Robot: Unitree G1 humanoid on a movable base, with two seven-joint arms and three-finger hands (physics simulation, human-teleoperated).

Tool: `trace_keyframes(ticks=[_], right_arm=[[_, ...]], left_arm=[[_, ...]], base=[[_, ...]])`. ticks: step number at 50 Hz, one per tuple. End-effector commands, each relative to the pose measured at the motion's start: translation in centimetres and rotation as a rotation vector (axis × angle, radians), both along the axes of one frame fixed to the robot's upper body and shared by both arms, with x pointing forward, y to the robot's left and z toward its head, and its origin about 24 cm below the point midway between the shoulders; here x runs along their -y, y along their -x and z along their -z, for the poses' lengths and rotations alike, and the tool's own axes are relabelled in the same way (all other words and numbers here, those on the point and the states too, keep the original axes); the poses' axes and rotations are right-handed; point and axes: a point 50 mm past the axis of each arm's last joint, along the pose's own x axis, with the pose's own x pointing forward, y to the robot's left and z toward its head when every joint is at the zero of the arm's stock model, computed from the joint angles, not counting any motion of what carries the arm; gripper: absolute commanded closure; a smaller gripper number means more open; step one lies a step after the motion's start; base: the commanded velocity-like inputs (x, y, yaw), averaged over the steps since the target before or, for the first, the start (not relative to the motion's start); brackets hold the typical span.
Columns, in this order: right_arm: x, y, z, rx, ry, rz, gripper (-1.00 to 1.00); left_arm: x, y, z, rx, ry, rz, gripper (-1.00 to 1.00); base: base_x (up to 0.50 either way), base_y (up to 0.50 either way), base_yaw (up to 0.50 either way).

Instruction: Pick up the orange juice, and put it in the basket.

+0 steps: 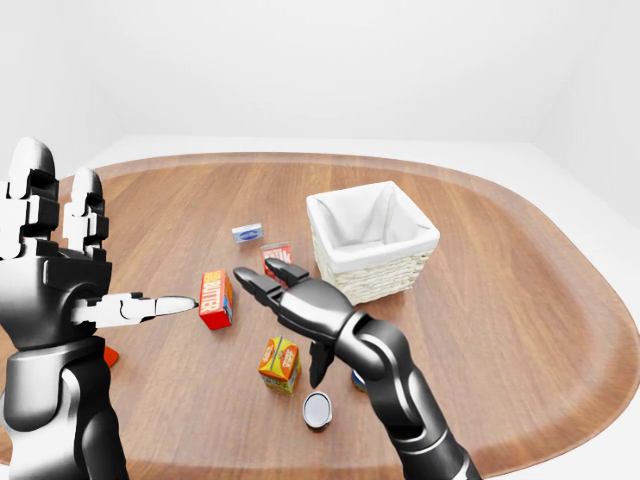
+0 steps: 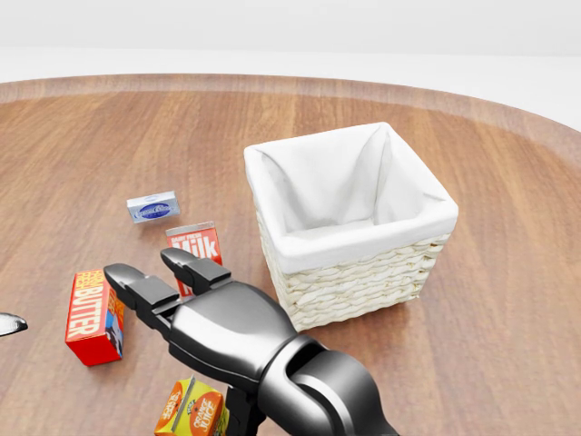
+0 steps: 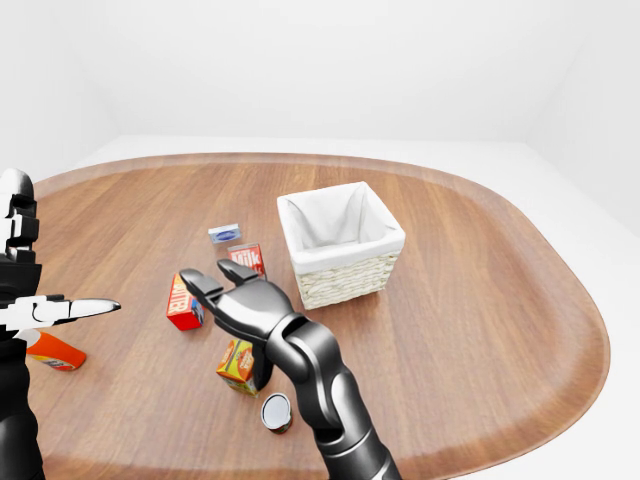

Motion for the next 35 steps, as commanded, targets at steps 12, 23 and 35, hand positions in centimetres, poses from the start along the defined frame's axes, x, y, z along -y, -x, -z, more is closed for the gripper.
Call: trace_keyframes(ticks=[12, 23, 35], right_arm=[[-0.5, -0.8, 2.2, -0.078, 0.067, 0.006, -1.0], [-0.9, -1.5, 4.3, -0.104, 0.1, 0.041, -1.0], [-1.6, -1.7, 5.0, -0.11, 0.112, 0.045, -1.0]], left_arm=[[0.0, 0.0, 0.0, 0.0, 0.0, 0.0, -1.0], [0.0, 0.0, 0.0, 0.0, 0.0, 0.0, -1.0], [0.0, 0.0, 0.0, 0.0, 0.0, 0.0, -1.0]], base=[[0.0, 0.0, 0.0], [0.0, 0.0, 0.0], [0.0, 0.0, 0.0]])
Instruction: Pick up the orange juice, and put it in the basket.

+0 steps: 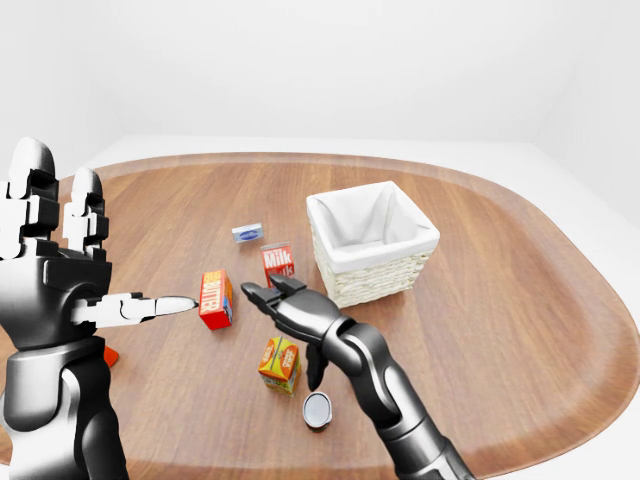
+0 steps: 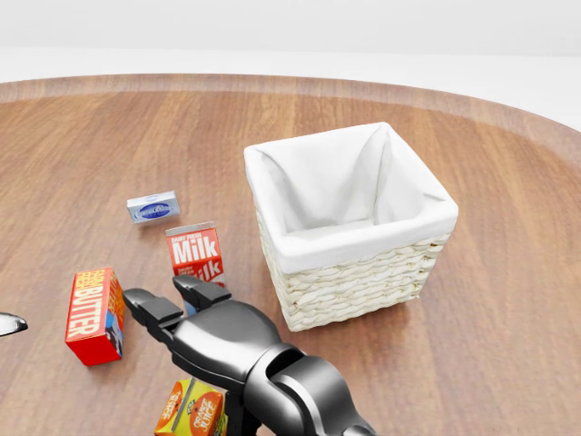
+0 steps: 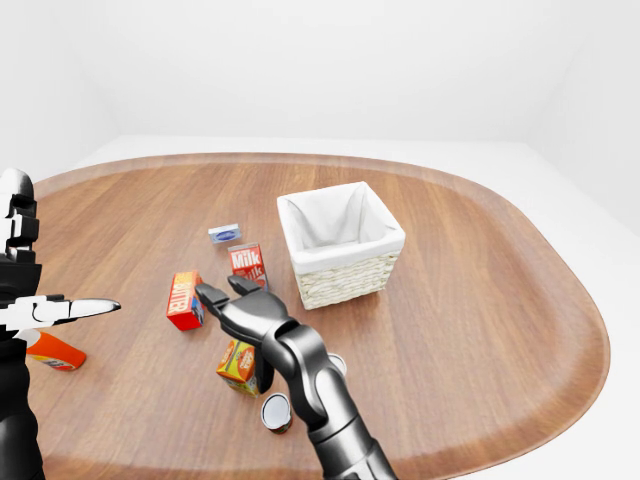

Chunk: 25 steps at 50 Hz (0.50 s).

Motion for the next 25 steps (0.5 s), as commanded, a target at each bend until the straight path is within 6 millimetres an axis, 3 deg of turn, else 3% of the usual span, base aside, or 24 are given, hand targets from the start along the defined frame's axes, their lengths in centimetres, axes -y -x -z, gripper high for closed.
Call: trace_keyframes(ticks=[1, 25], right_arm=[[-0.5, -0.3, 0.9, -0.011, 0.018, 0.009, -1.0], [-1.6, -0.6, 1.8, -0.01, 0.035, 0.01, -1.0]], left_arm=[[0.0, 0.0, 0.0, 0.0, 0.0, 0.0, -1.0], [0.0, 0.0, 0.0, 0.0, 0.0, 0.0, -1.0]], base=[[0.0, 0.0, 0.0], [0.0, 0.0, 0.0]])
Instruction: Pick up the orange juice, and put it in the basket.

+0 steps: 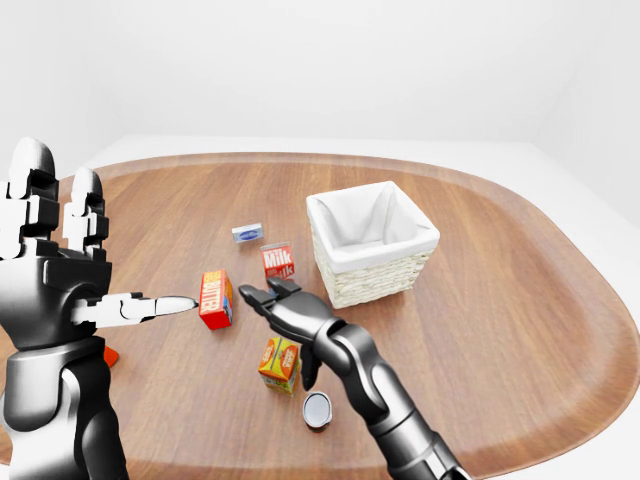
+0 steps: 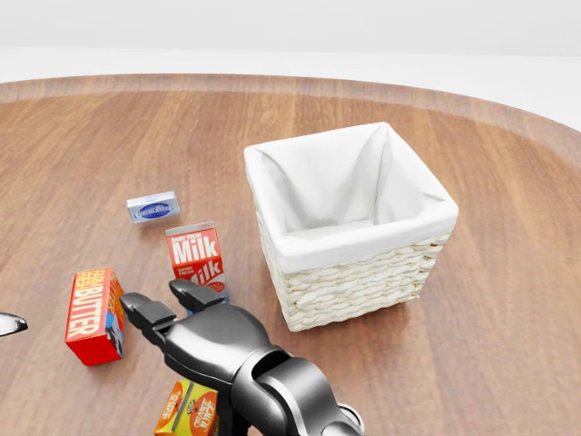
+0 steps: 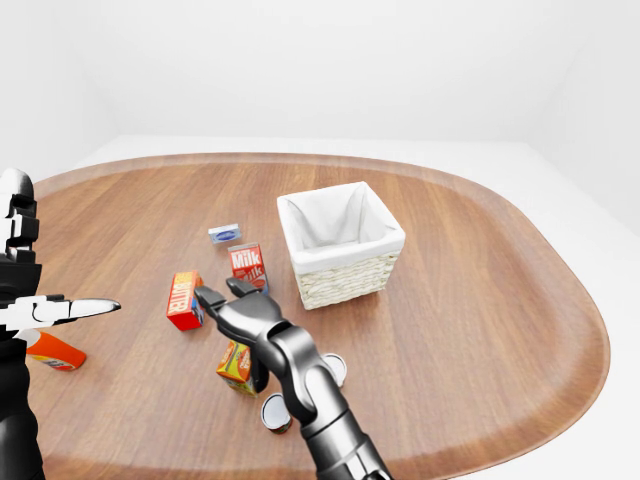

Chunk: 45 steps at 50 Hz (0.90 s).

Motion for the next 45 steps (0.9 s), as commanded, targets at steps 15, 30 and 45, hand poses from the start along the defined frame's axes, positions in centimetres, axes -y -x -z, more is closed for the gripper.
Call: trace_keyframes(ticks=[15, 30, 45], right_arm=[[-1.3, -0.4, 1.0, -0.01, 0.015, -0.002, -1.0], [-2.5, -0.2, 1.7, -0.019, 0.006, -0.014, -1.0], [-3.3, 0.4, 2.6, -0.033, -0.007, -0.018, -1.0]], left_arm=[[0.0, 0.0, 0.0, 0.0, 0.0, 0.0, -1.0], [0.0, 0.0, 0.0, 0.0, 0.0, 0.0, -1.0], [0.0, 0.0, 0.0, 0.0, 0.0, 0.0, -1.0]], base=[[0.0, 0.0, 0.0], [0.0, 0.0, 0.0], [0.0, 0.0, 0.0]])
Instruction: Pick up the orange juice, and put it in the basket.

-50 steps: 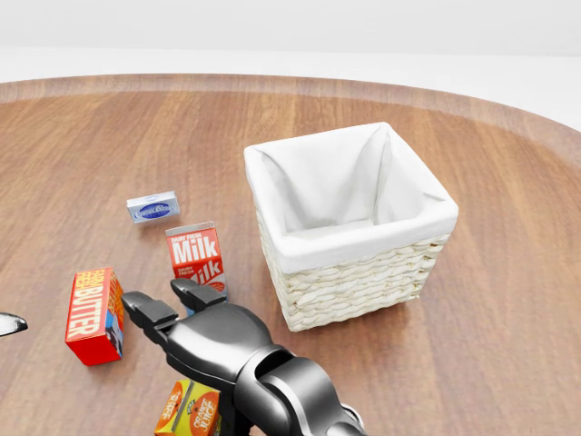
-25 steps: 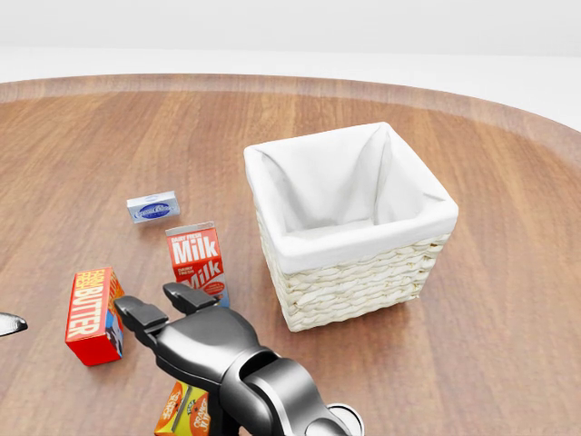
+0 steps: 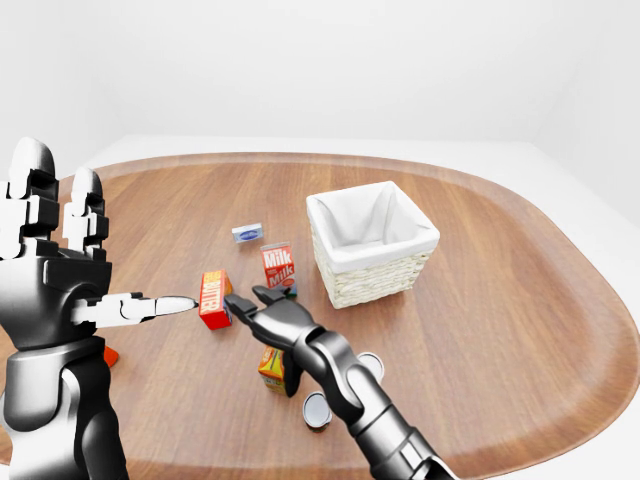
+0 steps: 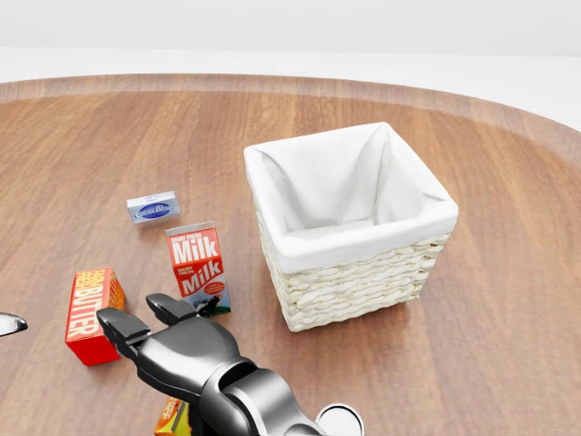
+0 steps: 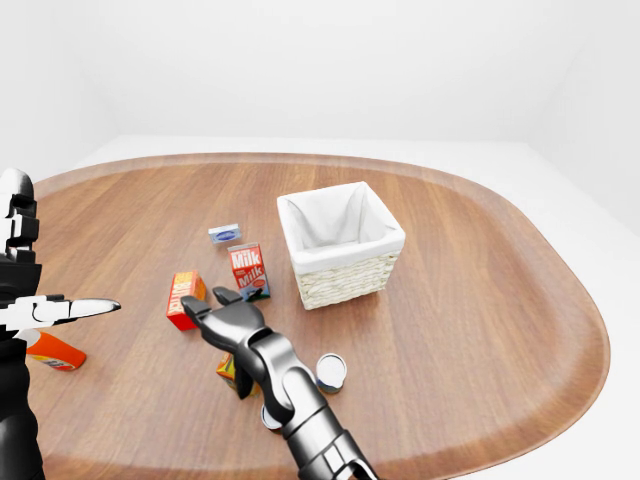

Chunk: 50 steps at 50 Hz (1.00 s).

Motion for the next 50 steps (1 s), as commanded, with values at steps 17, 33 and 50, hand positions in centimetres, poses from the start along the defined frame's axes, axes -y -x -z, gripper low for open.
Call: trace_keyframes(ticks=[17, 33, 50], right_arm=[[-1.3, 0.6, 1.7, -0.016, 0.002, -0.003, -1.0], [-1.5, 0.6, 2.3, -0.02, 0.008, 0.007, -1.0], [-1.3, 0.6, 3.4, -0.028, 0.023, 0.022, -1.0]], left_arm=[[0.0, 0.2, -0.3, 0.016, 0.008, -0.001, -1.0], [0.0, 0.1, -0.3, 0.016, 0.008, -0.001, -1.0], [0.0, 0.1, -0.3, 0.016, 0.008, -0.001, -1.0]], base=[[0.0, 0.0, 0.0], [0.0, 0.0, 0.0], [0.0, 0.0, 0.0]])
